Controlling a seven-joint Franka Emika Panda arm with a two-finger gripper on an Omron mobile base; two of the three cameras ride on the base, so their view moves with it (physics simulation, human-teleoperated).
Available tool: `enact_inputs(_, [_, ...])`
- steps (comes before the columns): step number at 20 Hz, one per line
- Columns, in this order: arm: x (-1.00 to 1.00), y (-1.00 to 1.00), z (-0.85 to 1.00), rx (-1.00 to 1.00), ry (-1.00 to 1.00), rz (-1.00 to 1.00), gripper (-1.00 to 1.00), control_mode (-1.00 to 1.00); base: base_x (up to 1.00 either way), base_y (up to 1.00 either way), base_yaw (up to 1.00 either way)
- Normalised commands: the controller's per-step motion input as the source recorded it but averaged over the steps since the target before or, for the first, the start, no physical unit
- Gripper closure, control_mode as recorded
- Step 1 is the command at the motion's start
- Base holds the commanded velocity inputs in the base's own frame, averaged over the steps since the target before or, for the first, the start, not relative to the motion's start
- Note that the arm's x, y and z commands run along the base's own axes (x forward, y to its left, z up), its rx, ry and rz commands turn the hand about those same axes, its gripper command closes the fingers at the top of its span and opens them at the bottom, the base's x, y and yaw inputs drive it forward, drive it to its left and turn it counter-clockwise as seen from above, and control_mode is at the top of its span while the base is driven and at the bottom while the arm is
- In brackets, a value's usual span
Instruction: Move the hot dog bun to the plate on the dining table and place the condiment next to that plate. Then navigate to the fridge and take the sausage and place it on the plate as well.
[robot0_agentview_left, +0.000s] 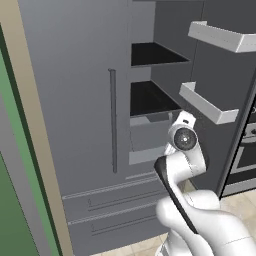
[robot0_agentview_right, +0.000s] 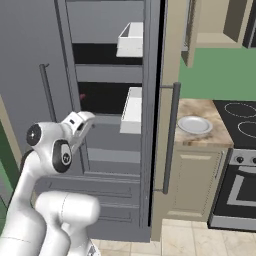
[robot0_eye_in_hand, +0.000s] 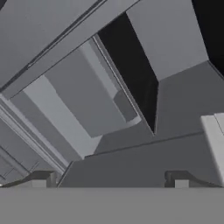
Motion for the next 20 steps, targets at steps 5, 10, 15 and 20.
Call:
enact_inputs(5, [-0.21, 0.83, 0.80, 0.34, 0.05, 0.00, -1.00, -1.00, 0.00, 0.00, 0.00])
enact_inputs(10, [-0.49, 0.45, 0.64, 0.45, 0.12, -0.11, -1.00, -1.00, 0.00, 0.00, 0.00])
enact_inputs(15, [-0.58, 0.46, 0.18, 0.37, 0.14, -0.23, -1.00, -1.00, 0.00, 0.00, 0.00])
enact_inputs(20, [-0.13, 0.56, -0.07, 0.08, 0.00, -0.31, -1.00, -1.00, 0.00, 0.00, 0.00])
